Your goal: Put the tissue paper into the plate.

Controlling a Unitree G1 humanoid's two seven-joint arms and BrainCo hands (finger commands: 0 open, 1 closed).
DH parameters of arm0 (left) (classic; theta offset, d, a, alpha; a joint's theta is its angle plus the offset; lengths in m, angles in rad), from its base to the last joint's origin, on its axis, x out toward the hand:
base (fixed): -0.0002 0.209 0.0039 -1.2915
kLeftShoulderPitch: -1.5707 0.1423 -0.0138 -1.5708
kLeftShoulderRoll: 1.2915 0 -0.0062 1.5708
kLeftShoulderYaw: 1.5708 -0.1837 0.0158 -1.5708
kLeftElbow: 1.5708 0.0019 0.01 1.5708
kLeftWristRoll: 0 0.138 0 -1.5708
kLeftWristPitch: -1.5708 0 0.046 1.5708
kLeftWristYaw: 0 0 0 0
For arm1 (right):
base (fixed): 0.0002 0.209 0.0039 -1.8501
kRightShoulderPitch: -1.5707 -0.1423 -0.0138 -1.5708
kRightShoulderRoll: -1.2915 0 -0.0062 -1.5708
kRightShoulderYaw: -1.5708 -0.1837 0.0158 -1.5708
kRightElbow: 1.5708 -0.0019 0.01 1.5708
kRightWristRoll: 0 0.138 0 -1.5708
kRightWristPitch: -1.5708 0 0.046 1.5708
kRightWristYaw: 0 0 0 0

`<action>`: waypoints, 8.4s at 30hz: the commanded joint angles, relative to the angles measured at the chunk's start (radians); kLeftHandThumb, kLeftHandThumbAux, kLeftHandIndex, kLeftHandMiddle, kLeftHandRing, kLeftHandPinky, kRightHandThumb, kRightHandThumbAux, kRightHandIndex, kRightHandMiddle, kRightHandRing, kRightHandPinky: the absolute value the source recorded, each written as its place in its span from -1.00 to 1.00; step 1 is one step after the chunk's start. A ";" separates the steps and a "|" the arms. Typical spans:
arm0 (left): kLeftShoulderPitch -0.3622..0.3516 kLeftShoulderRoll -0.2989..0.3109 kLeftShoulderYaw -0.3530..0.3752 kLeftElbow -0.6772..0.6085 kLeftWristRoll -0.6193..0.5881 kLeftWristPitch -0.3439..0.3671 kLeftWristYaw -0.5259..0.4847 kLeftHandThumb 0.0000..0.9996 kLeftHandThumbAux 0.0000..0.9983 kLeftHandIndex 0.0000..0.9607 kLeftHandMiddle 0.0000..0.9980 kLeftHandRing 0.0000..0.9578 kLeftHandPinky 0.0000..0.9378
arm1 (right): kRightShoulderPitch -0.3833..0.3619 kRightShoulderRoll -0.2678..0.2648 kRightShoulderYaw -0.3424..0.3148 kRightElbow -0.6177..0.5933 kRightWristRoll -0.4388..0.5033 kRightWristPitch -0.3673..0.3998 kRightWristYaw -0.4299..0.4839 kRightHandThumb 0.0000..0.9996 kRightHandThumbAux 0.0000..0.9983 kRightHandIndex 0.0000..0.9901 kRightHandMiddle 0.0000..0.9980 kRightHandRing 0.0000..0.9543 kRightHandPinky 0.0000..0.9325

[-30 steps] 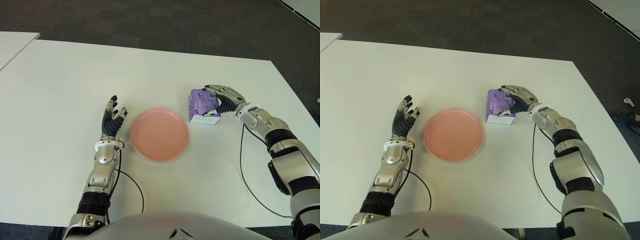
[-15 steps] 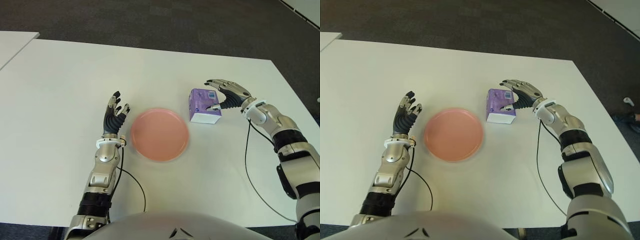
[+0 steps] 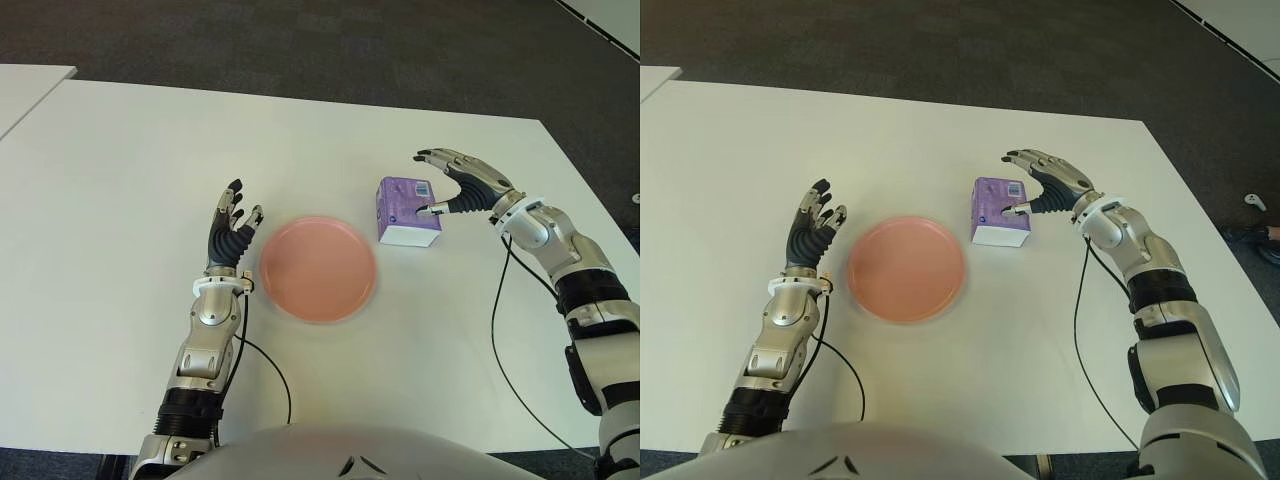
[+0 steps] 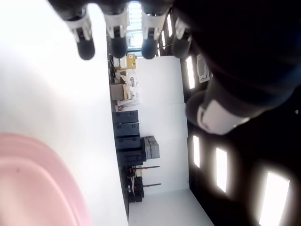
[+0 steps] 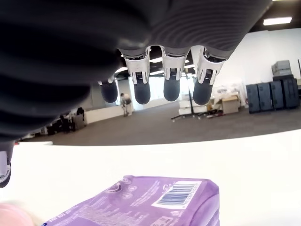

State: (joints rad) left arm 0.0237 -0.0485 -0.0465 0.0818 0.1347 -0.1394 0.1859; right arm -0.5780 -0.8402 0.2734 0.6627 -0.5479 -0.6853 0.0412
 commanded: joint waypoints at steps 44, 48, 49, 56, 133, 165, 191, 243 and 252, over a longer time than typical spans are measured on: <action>0.030 -0.021 -0.015 -0.040 0.001 0.035 0.011 -1.00 0.27 -1.00 -1.00 -1.00 -1.00 | -0.083 0.124 0.134 0.263 -0.205 -0.039 -0.169 -0.34 -0.09 -1.00 -1.00 -1.00 -1.00; 0.033 -0.019 -0.019 -0.044 -0.003 0.028 0.004 -0.99 0.26 -1.00 -1.00 -1.00 -1.00 | -0.095 0.127 0.147 0.283 -0.215 -0.040 -0.184 -0.37 -0.09 -1.00 -1.00 -1.00 -1.00; 0.022 0.003 0.004 0.005 -0.021 0.003 -0.011 -0.99 0.25 -1.00 -1.00 -1.00 -1.00 | -0.099 0.130 0.151 0.290 -0.218 -0.039 -0.187 -0.37 -0.09 -1.00 -1.00 -1.00 -1.00; 0.021 0.015 -0.001 0.008 -0.029 -0.006 -0.040 -1.00 0.21 -1.00 -1.00 -1.00 -1.00 | -0.127 0.143 0.178 0.333 -0.228 -0.030 -0.204 -0.40 -0.08 -1.00 -1.00 -1.00 -1.00; 0.044 -0.017 -0.022 -0.097 0.032 0.085 0.005 -1.00 0.24 -0.99 -1.00 -1.00 -1.00 | -0.092 0.249 0.458 0.541 -0.362 0.004 -0.417 -0.52 -0.08 -1.00 -1.00 -1.00 -1.00; 0.052 -0.033 -0.004 -0.083 0.017 0.071 0.036 -1.00 0.26 -1.00 -1.00 -1.00 -1.00 | -0.064 0.292 0.544 0.567 -0.365 0.071 -0.487 -0.48 -0.08 -1.00 -1.00 -1.00 -1.00; 0.061 -0.023 -0.031 -0.114 0.037 0.050 0.028 -1.00 0.29 -0.94 -0.97 -1.00 -0.97 | -0.022 0.399 0.620 0.671 -0.417 0.313 -0.791 0.29 -0.13 -0.80 -0.70 -0.62 -0.38; -0.001 -0.025 0.029 0.063 0.009 -0.024 0.066 -0.94 0.20 -1.00 -1.00 -1.00 -0.99 | -0.026 0.433 0.565 0.671 -0.360 0.277 -1.023 0.91 0.32 -0.22 0.01 0.11 0.69; 0.003 -0.024 0.025 0.050 0.006 -0.013 0.056 -0.94 0.19 -1.00 -1.00 -1.00 -1.00 | -0.075 0.405 0.553 0.664 -0.353 0.250 -1.036 0.91 0.32 -0.23 0.00 0.11 0.71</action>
State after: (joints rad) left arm 0.0198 -0.0608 -0.0182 0.1287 0.1444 -0.1667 0.2452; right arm -0.7060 -0.4543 0.8024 1.3067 -0.8630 -0.4086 -1.0384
